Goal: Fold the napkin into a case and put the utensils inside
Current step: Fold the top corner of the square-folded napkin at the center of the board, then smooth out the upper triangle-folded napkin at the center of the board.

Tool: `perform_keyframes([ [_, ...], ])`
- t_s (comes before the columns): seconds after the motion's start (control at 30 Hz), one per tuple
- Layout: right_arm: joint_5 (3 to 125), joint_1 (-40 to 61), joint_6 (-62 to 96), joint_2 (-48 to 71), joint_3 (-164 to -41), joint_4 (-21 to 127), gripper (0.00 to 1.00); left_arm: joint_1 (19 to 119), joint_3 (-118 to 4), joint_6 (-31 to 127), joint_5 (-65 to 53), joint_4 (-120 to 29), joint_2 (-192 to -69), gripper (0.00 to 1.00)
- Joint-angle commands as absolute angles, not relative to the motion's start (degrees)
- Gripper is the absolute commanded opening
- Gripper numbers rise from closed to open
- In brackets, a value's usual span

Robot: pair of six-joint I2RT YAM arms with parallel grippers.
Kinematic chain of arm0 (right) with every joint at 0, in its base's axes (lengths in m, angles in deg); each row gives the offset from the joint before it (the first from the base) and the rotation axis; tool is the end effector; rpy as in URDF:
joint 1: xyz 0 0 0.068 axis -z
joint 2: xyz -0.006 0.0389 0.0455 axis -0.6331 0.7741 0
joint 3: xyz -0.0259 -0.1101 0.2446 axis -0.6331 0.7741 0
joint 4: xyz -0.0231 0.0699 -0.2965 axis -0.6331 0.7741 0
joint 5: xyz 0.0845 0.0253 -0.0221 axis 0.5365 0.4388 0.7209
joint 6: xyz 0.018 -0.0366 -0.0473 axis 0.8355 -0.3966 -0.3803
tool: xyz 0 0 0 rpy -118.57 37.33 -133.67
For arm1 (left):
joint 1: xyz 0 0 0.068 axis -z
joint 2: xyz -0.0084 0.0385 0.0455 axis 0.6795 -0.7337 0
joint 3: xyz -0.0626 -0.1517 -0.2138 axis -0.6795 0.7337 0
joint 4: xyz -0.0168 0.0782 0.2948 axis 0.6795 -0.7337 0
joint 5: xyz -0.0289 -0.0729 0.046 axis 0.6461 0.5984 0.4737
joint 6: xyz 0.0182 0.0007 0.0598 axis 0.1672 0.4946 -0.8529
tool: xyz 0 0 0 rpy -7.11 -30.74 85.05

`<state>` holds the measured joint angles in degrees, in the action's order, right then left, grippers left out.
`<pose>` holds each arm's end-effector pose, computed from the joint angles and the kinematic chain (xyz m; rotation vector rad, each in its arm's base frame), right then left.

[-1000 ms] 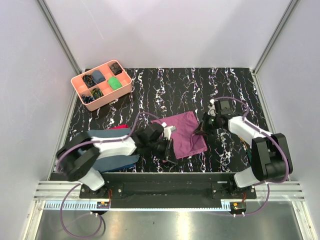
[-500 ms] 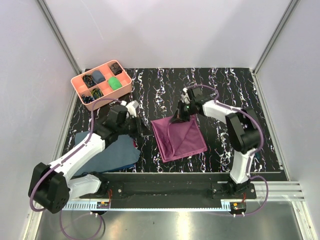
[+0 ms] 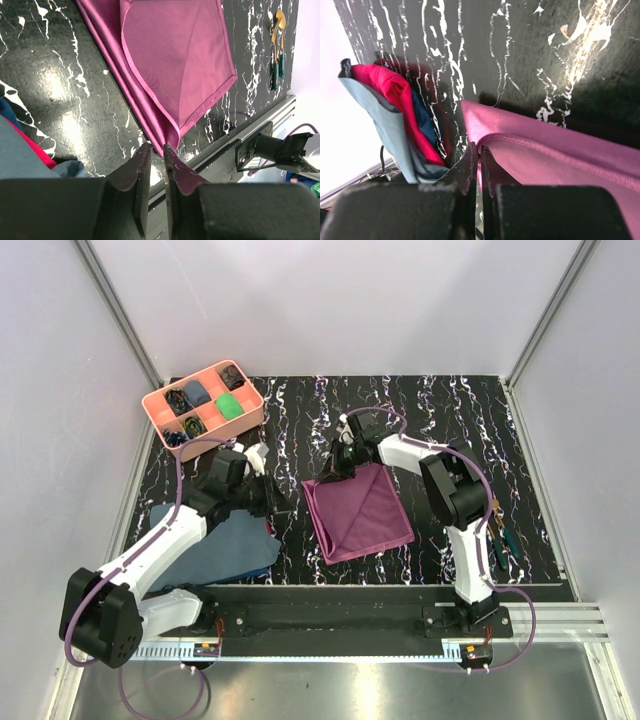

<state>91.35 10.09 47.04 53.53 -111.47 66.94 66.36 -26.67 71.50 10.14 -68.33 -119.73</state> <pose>0.4207 0.2659 0.1058 -0.1019 2.6860 1.1879 0.2544 -0.1324 0.2122 -0.0111 2.4591 -0.9837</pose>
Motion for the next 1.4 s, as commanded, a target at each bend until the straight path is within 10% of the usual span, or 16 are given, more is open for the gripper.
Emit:
perform_keyframes([
  [0.0,93.1,9.48,47.6,54.87,-114.41,65.77,0.0,66.01,-26.31,70.56,11.75,-66.69,-118.76,0.18],
  [0.4,93.45,7.99,48.39,57.68,-117.05,65.95,0.06,66.1,-24.73,71.61,13.34,-64.14,-120.43,0.18],
  [0.9,89.85,9.13,44.87,50.93,-120.58,72.63,0.53,66.1,-32.19,75.3,16.06,-55.64,-132.55,0.29],
  [1.17,89.14,18.87,41.45,39.32,-106.36,71.66,0.52,66.71,-39.57,82.6,16.94,-46.3,-147.31,0.2],
  [1.37,95.37,25.3,38.81,40.02,-101.33,68.24,0.29,69.86,-45.99,82.16,19.13,-45.25,-154.18,0.16],
])
